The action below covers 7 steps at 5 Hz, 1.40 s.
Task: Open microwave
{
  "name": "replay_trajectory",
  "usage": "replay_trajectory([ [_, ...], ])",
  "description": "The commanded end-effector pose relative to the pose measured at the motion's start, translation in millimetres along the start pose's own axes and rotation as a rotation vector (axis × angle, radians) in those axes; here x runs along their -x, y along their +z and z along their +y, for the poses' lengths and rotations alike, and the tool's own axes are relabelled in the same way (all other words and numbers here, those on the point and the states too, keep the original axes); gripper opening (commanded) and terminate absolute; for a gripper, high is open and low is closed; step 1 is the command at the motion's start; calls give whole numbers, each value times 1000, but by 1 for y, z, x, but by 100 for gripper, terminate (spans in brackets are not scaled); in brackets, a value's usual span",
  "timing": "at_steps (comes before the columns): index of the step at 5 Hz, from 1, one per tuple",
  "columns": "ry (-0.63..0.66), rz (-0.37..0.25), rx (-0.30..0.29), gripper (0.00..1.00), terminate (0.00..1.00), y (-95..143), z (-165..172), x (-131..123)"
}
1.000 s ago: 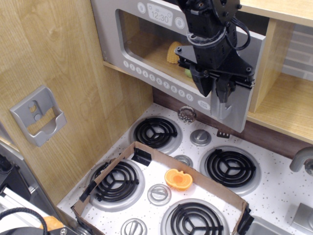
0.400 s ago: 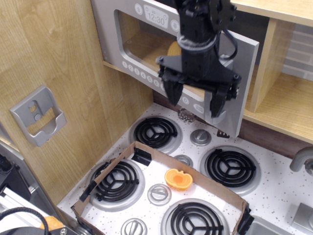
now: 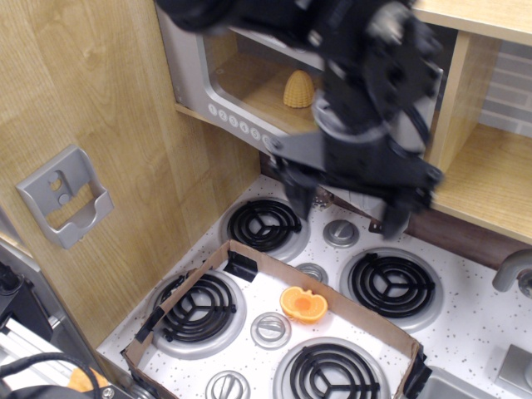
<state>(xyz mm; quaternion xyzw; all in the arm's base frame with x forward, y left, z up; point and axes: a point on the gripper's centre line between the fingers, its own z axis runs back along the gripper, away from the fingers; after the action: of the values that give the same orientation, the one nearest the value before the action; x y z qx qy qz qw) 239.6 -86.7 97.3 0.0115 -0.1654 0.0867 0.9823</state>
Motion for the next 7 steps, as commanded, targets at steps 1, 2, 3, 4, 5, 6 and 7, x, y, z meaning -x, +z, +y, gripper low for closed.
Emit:
replay_trajectory([
  [1, -284, -138, 174, 100, 0, -15, -67, -35],
  [2, -410, -136, 178, 100, 0, -19, -86, -52],
  [3, -536, -149, 161, 100, 0, -17, -92, -60],
  [4, -601, -148, 113, 100, 0, -15, -96, -62],
  [5, -714, -156, 109, 100, 0, -25, -80, -76],
  [6, -805, -193, 142, 100, 0, -41, -59, -85],
  [7, -757, -182, 108, 100, 0, -50, -40, -82],
])
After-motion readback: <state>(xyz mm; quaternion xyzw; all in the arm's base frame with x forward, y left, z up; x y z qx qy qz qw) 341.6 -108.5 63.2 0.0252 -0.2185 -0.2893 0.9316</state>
